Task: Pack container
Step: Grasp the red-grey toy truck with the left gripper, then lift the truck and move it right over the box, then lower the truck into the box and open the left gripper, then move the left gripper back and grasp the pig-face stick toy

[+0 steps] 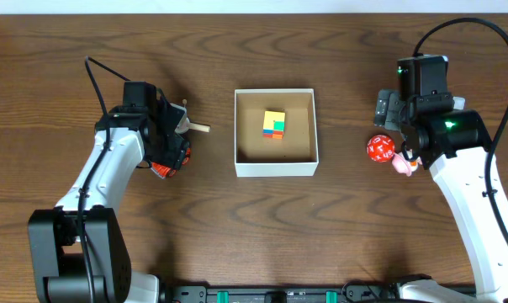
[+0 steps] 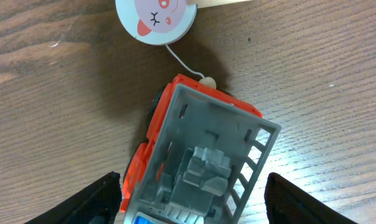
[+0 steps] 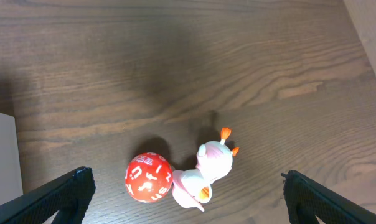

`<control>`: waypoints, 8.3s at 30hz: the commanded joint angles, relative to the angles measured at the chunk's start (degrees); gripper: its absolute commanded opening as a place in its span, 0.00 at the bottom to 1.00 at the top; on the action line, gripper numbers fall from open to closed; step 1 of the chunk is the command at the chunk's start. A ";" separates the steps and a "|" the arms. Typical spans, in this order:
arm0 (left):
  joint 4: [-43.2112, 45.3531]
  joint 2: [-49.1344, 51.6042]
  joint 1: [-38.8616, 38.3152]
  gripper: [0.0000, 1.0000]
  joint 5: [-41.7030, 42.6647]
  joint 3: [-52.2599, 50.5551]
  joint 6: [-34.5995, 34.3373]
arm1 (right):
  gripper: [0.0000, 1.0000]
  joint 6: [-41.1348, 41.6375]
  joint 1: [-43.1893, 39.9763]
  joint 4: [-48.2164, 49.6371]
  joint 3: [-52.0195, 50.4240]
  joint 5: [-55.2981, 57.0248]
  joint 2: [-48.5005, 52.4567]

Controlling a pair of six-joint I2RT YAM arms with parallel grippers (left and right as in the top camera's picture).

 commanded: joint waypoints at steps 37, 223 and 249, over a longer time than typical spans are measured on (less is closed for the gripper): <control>-0.87 -11.17 -0.02 0.29 1.44 2.75 -2.75 | 0.99 0.09 -0.15 -0.07 0.59 0.74 -0.76; 21.24 7.78 -6.27 0.72 -12.61 3.32 -76.70 | 0.99 0.09 -0.15 -0.07 0.59 0.74 -0.76; 18.86 9.84 -12.31 0.61 -10.27 3.04 -84.17 | 0.99 0.09 -0.15 -0.07 0.59 0.72 -0.76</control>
